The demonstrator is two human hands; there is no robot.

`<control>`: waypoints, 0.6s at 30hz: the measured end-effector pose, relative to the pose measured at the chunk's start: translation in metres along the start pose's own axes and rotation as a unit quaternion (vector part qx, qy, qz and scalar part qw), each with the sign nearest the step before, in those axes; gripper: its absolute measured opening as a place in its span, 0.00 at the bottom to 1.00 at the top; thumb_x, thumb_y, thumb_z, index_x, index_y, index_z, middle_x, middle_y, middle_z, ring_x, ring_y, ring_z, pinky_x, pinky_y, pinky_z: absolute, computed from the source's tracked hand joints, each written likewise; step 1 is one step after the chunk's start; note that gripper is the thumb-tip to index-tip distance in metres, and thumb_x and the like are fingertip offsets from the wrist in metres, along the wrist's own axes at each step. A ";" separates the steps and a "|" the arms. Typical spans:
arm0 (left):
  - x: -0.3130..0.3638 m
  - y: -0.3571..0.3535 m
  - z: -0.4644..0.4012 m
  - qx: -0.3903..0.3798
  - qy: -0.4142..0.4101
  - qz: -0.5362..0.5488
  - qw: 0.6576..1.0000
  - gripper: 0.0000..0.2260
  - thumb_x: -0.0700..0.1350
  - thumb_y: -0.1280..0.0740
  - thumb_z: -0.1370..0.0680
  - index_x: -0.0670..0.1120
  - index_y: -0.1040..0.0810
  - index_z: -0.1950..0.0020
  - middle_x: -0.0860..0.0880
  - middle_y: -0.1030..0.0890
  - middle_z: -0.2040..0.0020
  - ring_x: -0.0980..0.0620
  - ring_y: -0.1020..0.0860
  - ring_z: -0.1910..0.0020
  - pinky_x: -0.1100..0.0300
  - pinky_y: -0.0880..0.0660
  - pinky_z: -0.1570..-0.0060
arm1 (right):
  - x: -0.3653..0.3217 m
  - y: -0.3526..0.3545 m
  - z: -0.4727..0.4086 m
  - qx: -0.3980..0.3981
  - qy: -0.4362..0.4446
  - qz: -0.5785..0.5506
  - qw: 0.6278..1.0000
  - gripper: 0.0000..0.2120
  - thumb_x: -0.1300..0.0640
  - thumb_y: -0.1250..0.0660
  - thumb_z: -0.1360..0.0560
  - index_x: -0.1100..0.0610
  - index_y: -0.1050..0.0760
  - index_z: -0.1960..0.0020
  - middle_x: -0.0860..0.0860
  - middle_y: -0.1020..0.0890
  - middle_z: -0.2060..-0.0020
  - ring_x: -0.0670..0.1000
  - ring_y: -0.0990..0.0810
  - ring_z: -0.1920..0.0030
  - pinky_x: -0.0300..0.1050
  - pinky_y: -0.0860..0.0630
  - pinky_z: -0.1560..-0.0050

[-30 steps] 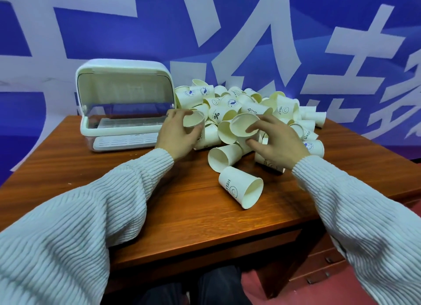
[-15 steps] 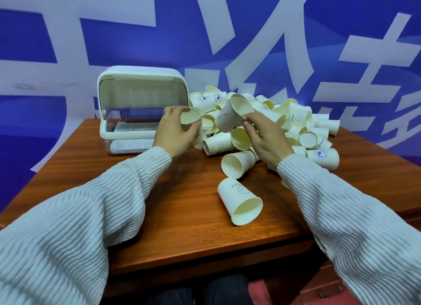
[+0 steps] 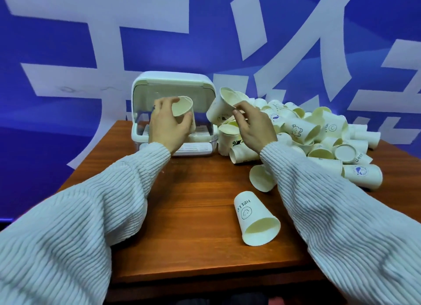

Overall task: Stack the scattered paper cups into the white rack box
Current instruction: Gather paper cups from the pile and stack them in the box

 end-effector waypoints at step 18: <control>-0.045 -0.002 -0.031 -0.048 -0.063 -0.085 0.993 0.20 0.49 0.43 0.14 0.56 0.34 0.21 0.48 0.39 0.20 0.45 0.33 0.25 0.46 0.35 0.30 | -0.013 -0.088 -0.036 -0.239 0.041 0.209 0.947 0.15 0.51 0.40 0.17 0.48 0.18 0.35 0.52 0.16 0.39 0.57 0.19 0.41 0.54 0.21 0.44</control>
Point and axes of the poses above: each hand's wrist, its own z-axis away from the middle knuckle, its own y-axis out of the back of the hand, x = y × z, the point moved 5 cm from there along -z, towards the middle knuckle
